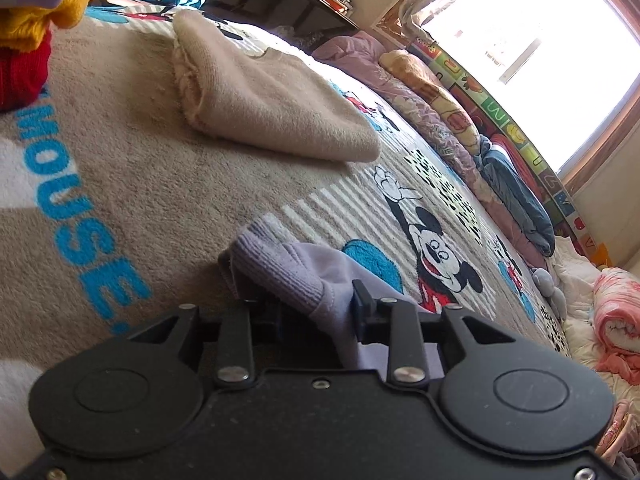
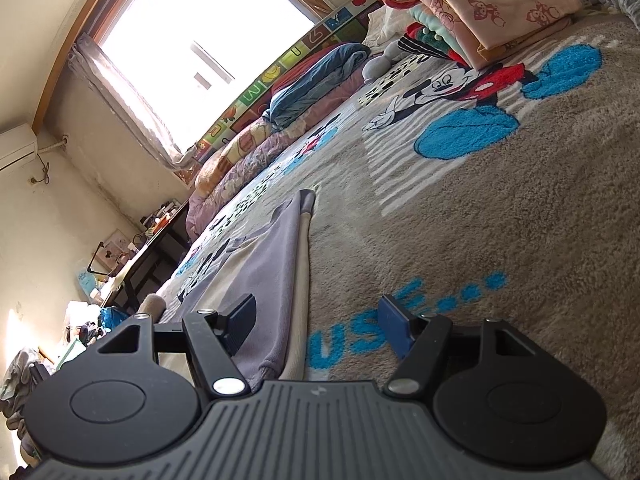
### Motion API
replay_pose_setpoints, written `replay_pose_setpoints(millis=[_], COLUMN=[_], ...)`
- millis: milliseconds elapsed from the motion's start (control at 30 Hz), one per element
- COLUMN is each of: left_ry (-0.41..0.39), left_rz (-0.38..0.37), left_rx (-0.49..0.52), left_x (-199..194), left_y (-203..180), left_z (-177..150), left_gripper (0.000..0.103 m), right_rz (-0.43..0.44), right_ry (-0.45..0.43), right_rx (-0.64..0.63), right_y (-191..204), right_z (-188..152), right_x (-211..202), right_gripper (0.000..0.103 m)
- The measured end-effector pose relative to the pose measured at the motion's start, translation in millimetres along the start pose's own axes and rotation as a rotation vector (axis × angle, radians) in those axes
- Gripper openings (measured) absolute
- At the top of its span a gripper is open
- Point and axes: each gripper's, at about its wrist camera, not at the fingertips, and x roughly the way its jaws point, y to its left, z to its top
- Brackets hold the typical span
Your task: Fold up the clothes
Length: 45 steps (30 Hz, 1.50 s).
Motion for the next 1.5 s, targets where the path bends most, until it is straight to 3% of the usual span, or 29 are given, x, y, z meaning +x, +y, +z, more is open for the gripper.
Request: replay_pose_setpoints(millis=[100, 133, 200, 267, 400, 500, 733, 900, 967, 1100, 1133, 1367, 1500], left_ry=[0.007, 0.004, -0.005, -0.042, -0.099, -0.124, -0.090, -0.042, -0.020, 0.021, 0.004, -0.017, -0.024], left_rz=[-0.009, -0.009, -0.006, -0.022, -0.170, -0.250, -0.281, -0.346, -0.428, -0.598, -0.607, -0.468, -0.424], left_rx=[-0.056, -0.034, 0.019, 0.115, 0.351, 0.593, 1.168, 1.327, 1.326, 1.248, 1.211, 0.779, 0.673], left_x=[1.4, 1.3, 0.9, -3.9, -16.8, -22.5, -15.0, -13.6, -22.6, -43.8, -48.8, -34.4, -34.8], left_y=[9.0, 5.8, -2.2, -17.5, -68.5, -114.7, -176.5, -180.6, -180.7, -177.0, -175.1, -129.9, -110.1], left_z=[1.7, 1.8, 1.7, -1.3, -20.6, -54.1, -156.3, -185.0, -185.6, -171.3, -163.9, -88.3, -71.7], left_gripper=[0.029, 0.029, 0.015, 0.010, 0.009, 0.009, 0.010, 0.018, 0.035, 0.041, 0.042, 0.039, 0.039], right_rz=[-0.001, -0.003, -0.007, -0.010, -0.014, -0.014, -0.012, 0.012, 0.028, 0.085, 0.106, 0.232, 0.234], right_ry=[0.001, 0.001, 0.001, 0.002, 0.003, 0.002, -0.007, -0.040, -0.038, -0.027, -0.023, 0.075, 0.175], right_rx=[-0.002, -0.003, -0.008, -0.019, -0.033, -0.041, -0.092, -0.143, -0.130, -0.060, -0.032, 0.055, 0.196], right_y=[0.6, 1.0, 1.8, 3.3, 5.0, 6.7, 15.0, 28.8, 33.6, 46.1, 50.1, 103.3, 124.9], right_z=[0.2, 0.0, -0.5, -1.3, -2.3, -2.7, -3.4, 2.9, 6.2, 11.8, 12.9, 12.1, 2.0], right_x=[-1.4, -1.4, -1.4, -1.1, -0.7, 0.1, -1.2, -10.3, -11.4, -10.8, -9.9, 24.5, 60.5], right_gripper=[0.068, 0.067, 0.067, 0.068, 0.068, 0.068, 0.067, 0.067, 0.067, 0.067, 0.067, 0.068, 0.068])
